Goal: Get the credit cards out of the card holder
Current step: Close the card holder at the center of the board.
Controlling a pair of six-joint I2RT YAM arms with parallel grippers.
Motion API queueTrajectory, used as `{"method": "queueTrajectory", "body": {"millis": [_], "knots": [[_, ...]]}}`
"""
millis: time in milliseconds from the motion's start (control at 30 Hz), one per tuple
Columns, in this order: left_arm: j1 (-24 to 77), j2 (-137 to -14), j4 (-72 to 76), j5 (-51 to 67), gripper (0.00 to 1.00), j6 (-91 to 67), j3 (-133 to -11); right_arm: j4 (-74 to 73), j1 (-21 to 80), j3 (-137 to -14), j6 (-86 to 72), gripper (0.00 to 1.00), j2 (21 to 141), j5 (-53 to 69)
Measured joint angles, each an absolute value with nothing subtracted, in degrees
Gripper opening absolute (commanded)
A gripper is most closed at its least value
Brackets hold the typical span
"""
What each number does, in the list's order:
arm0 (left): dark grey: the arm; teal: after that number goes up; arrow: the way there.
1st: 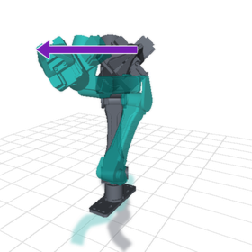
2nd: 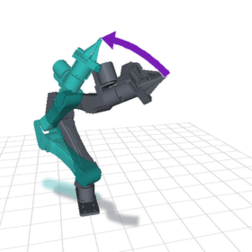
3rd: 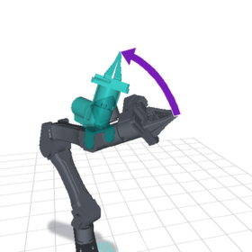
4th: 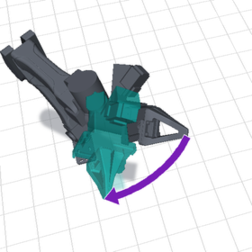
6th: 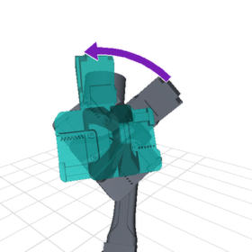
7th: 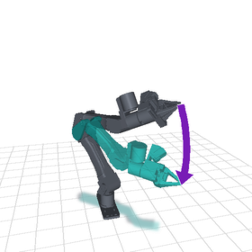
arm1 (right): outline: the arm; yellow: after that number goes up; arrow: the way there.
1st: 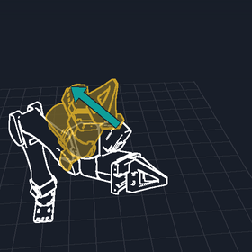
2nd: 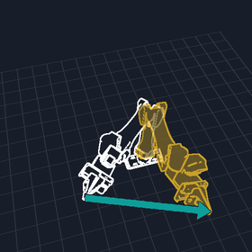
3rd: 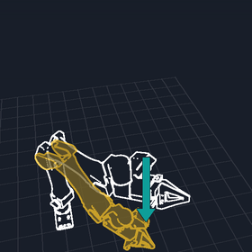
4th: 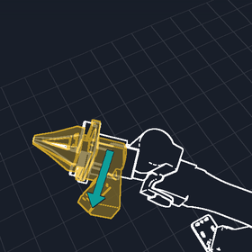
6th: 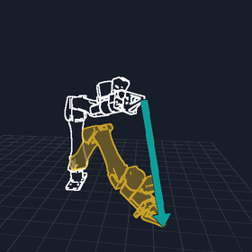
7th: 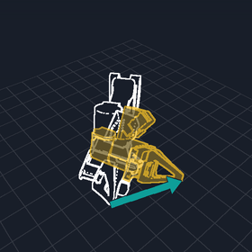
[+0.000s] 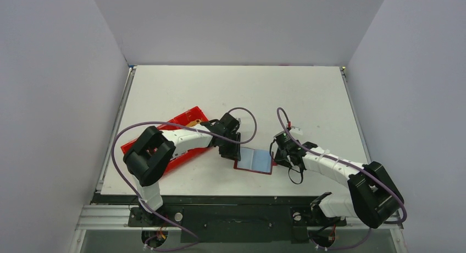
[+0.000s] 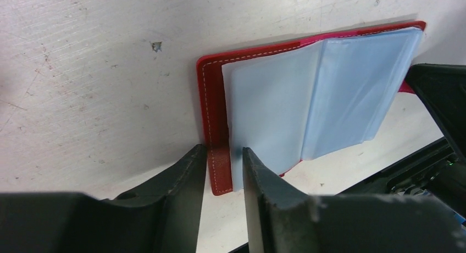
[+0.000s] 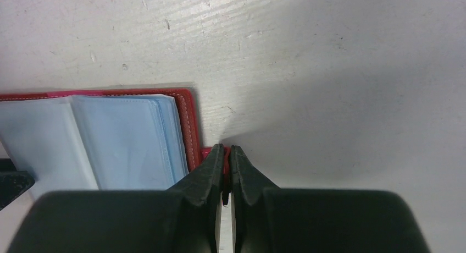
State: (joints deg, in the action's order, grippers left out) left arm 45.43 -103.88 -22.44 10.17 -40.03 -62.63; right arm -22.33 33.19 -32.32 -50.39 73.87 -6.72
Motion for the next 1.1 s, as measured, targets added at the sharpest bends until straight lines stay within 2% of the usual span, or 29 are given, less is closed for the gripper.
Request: {"method": "queueTrajectory", "body": {"millis": [467, 1100], "knots": [[44.88, -103.13, -22.96, 11.49, 0.00, -41.28, -62.63, -20.43, 34.22, -33.89, -49.87, 0.00, 76.47, -7.35], [45.08, -98.61, -23.42, 13.72, 0.02, -41.80, -67.16, -17.02, 36.56, -37.43, -49.74, 0.00, 81.62, -5.72]]}}
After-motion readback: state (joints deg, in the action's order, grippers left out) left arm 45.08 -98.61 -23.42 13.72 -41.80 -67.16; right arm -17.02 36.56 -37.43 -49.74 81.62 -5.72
